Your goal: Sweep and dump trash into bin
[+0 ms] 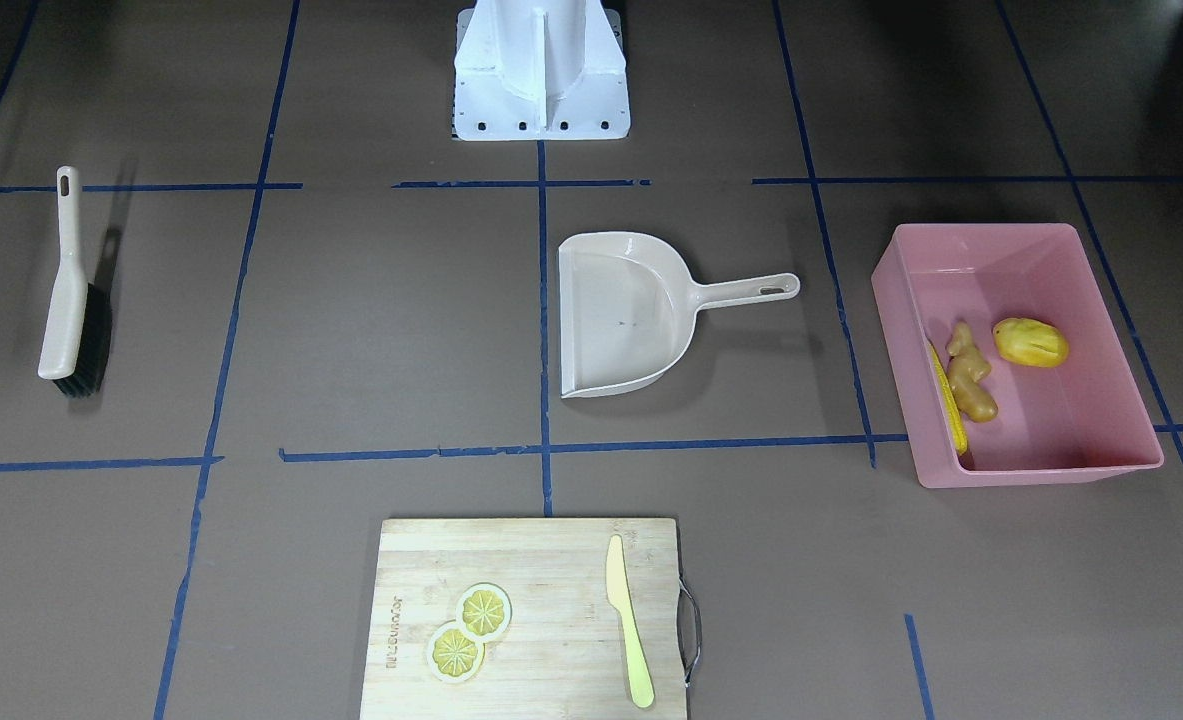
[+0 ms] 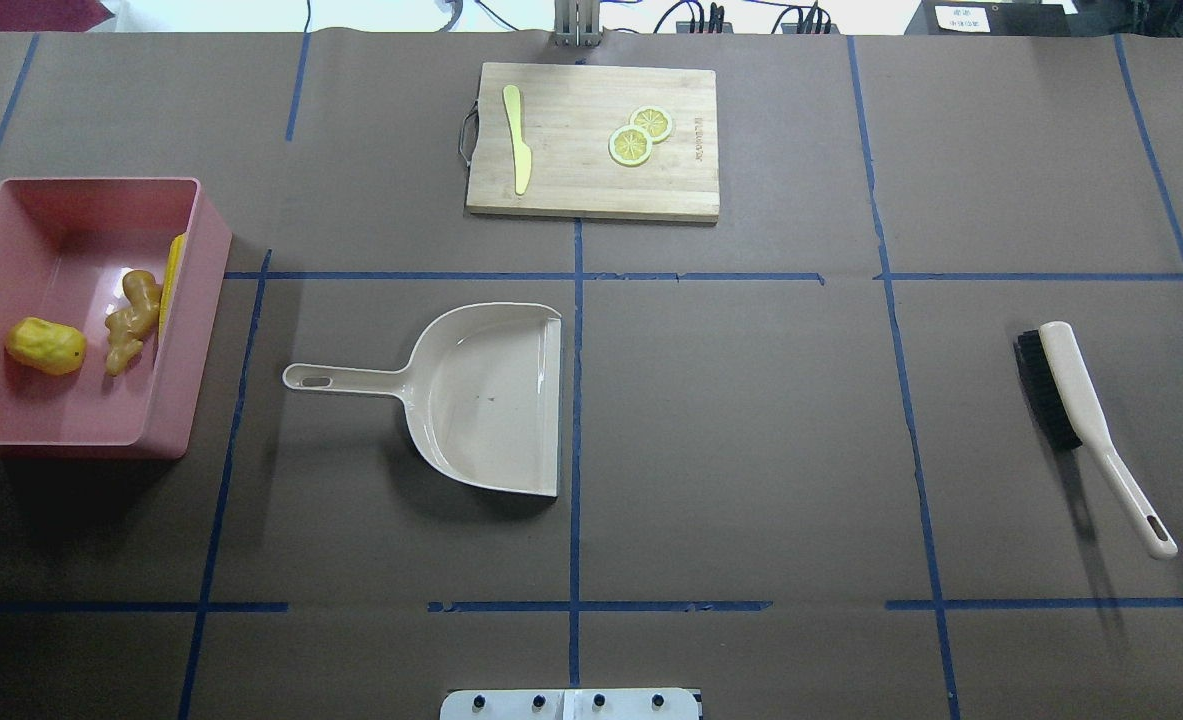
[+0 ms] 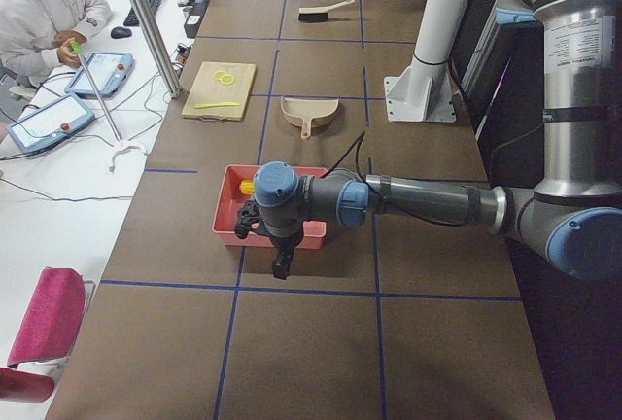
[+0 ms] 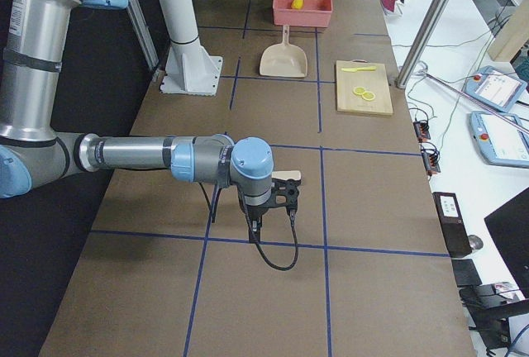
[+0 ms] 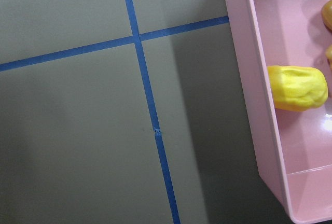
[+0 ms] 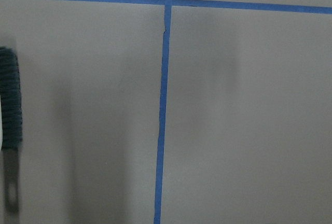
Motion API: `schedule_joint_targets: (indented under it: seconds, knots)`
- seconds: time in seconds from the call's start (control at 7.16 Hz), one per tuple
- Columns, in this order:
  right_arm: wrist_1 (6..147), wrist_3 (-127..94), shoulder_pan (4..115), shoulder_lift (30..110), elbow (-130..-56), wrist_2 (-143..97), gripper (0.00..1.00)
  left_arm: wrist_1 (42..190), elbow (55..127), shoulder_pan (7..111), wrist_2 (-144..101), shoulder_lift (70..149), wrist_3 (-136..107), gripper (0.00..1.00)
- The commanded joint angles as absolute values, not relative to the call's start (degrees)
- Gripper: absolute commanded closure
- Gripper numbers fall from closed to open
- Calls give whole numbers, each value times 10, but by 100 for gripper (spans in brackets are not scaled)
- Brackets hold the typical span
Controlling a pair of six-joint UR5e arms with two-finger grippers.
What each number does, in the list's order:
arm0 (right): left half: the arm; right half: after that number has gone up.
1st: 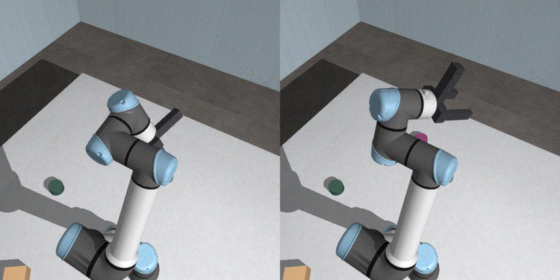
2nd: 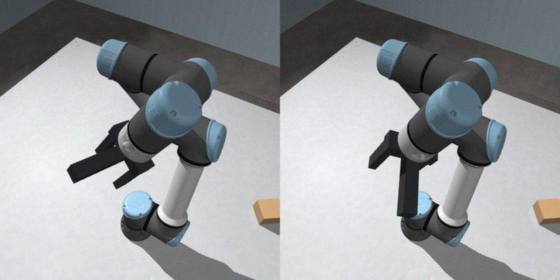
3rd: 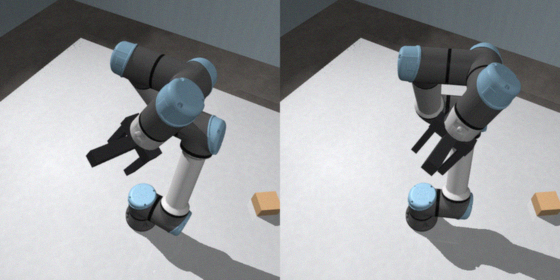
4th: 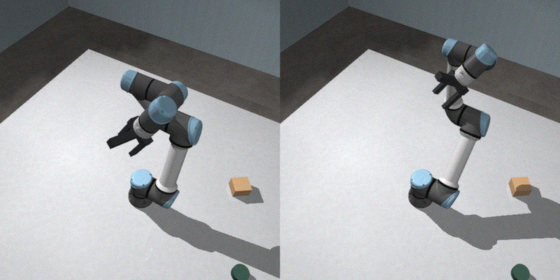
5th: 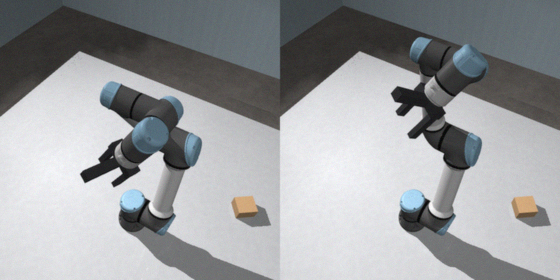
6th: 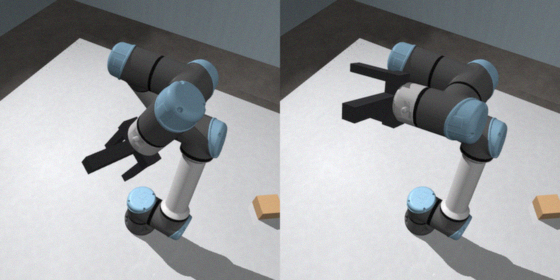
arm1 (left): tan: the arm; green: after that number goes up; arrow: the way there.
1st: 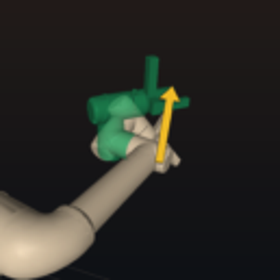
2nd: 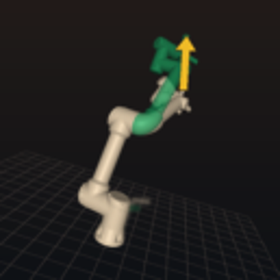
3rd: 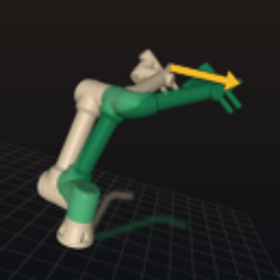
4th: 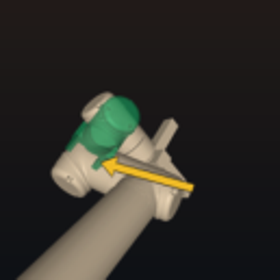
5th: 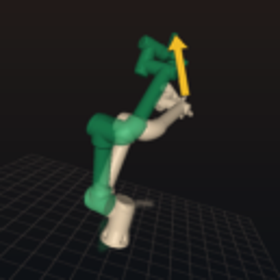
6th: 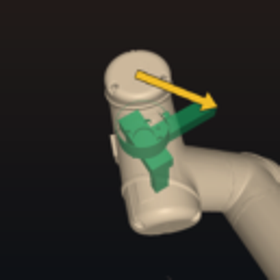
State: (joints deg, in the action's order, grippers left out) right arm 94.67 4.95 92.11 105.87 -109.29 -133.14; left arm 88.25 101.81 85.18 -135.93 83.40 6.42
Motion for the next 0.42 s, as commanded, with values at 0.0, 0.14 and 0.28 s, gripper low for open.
schedule_joint_targets:
  seconds: [0.0,0.14,0.28]
  knots:
    - [947,49,921,1059,-1093,-1332,0,882,1018,852,-1355,835,64,0]
    - [947,49,921,1059,-1092,-1332,0,883,1017,852,-1354,834,64,0]
    - [947,49,921,1059,-1091,-1332,0,884,1018,852,-1354,836,65,0]
